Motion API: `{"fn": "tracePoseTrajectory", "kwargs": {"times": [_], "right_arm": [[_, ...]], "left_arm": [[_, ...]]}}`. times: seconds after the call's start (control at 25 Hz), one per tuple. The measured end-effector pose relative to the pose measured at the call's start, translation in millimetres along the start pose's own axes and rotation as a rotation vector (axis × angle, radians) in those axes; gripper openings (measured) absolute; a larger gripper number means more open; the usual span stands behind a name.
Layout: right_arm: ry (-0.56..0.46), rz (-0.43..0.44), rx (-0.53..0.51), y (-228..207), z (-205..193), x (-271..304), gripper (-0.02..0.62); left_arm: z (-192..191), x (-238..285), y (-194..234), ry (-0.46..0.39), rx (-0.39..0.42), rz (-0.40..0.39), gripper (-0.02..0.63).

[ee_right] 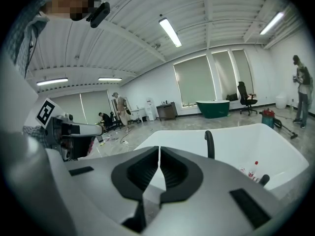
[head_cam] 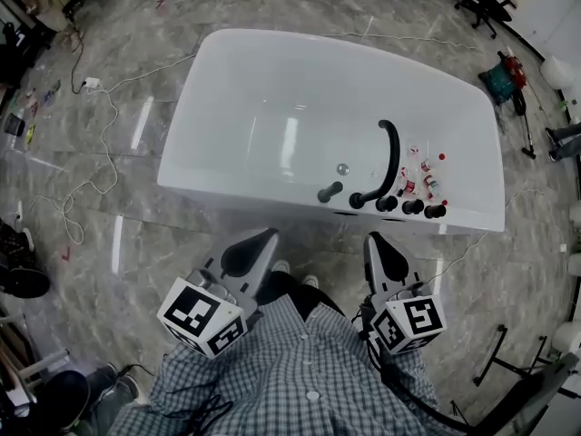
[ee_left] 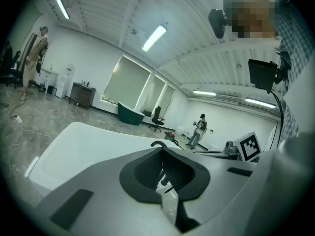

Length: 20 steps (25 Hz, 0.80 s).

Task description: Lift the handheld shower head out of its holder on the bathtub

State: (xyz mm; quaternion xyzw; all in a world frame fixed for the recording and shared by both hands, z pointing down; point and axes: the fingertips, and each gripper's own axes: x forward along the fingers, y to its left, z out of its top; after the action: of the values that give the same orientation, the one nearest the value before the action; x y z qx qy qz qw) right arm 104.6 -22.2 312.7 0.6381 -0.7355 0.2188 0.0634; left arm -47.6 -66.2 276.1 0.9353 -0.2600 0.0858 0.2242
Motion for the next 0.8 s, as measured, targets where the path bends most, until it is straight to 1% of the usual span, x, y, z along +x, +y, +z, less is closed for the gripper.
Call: {"fn": "tracePoseTrajectory", "kwargs": {"times": [0.16,0.32,0.4,0.56,0.68,0.8], "right_arm": [[-0.007,-0.009,0.006,8,-8,18,0.020],[0.036,-0.013,-0.044,9,-24,40,0.020],[0.058,-0.013,-0.044,6,-35,54,0.020],[0.117,-0.015,-0.051,-5,-60,76,0.020],[0.141,-0.039,-0.071,-18,-74,93,0.020],[0.156,-0.054,-0.082,-30,-92,108,0.020]], "left_arm": [[-10,0,19,0.035,0.006,-0.021,0.002],[-23,4,33,0.076,-0.004,-0.041,0.002],[-30,6,42,0.092,-0.005,-0.044,0.002],[-44,12,56,0.118,-0.033,-0.038,0.002],[-53,19,65,0.146,-0.023,-0.044,0.002],[-63,26,75,0.158,-0.012,-0.045,0.002]]}}
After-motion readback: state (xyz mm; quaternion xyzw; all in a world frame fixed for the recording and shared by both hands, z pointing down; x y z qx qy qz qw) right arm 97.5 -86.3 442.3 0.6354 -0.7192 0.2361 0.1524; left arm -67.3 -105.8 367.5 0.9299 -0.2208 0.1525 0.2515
